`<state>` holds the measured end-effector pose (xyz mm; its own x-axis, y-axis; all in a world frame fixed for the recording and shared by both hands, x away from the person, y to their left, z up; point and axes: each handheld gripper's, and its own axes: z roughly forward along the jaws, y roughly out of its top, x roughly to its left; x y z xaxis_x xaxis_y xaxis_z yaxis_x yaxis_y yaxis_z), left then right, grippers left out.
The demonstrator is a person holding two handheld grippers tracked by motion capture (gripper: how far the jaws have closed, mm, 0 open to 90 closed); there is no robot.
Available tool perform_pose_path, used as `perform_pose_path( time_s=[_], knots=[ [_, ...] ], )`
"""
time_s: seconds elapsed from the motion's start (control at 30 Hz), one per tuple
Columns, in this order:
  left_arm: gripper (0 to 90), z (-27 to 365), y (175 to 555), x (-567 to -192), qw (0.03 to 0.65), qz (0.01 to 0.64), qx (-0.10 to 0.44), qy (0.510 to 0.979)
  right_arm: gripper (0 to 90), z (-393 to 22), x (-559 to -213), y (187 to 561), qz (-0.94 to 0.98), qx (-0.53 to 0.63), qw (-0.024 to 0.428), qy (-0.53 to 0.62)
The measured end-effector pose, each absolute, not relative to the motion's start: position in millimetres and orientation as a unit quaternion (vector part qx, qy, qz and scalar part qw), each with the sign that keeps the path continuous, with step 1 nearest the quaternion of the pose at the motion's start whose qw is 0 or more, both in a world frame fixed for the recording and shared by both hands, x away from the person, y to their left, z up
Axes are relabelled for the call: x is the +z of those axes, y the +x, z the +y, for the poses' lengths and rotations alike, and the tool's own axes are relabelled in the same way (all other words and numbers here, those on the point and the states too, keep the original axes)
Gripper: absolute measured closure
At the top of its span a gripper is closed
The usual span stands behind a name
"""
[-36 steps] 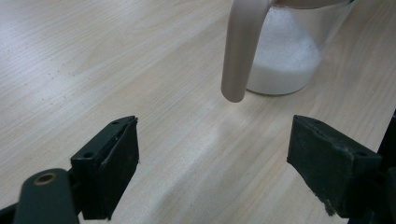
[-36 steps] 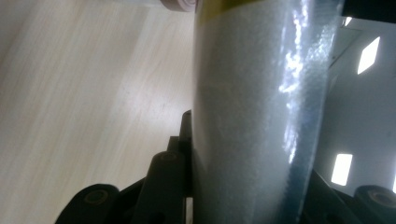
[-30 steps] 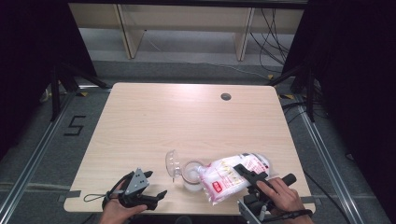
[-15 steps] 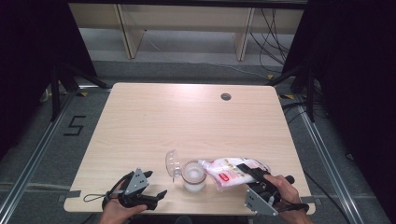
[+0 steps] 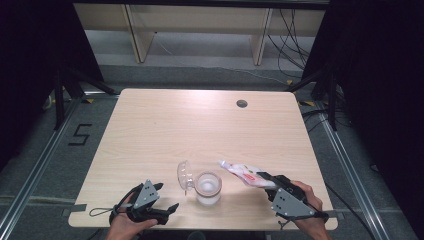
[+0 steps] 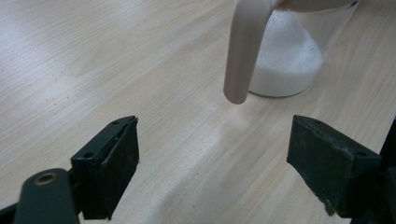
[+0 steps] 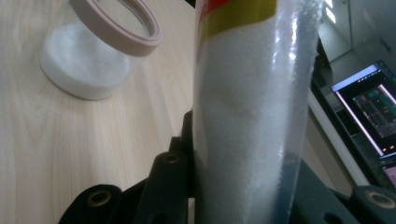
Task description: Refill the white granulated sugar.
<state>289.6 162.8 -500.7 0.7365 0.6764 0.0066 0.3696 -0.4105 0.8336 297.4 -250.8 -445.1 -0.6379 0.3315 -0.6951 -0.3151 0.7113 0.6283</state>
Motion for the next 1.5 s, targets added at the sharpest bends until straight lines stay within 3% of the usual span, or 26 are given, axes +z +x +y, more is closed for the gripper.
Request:
perform_pose_path(
  time_s=[0.67,1.5],
  knots=[
    [16.4,163.5,289.5,-500.1,0.435,0.311,0.175,0.827,78.1,-247.6,-472.2,342.6,0.793,0.5,0.322,0.131],
    [16.4,163.3,289.6,-500.8,0.434,0.314,0.175,0.826,76.6,-287.9,-480.1,336.6,0.761,0.518,0.304,0.245]
  ],
)
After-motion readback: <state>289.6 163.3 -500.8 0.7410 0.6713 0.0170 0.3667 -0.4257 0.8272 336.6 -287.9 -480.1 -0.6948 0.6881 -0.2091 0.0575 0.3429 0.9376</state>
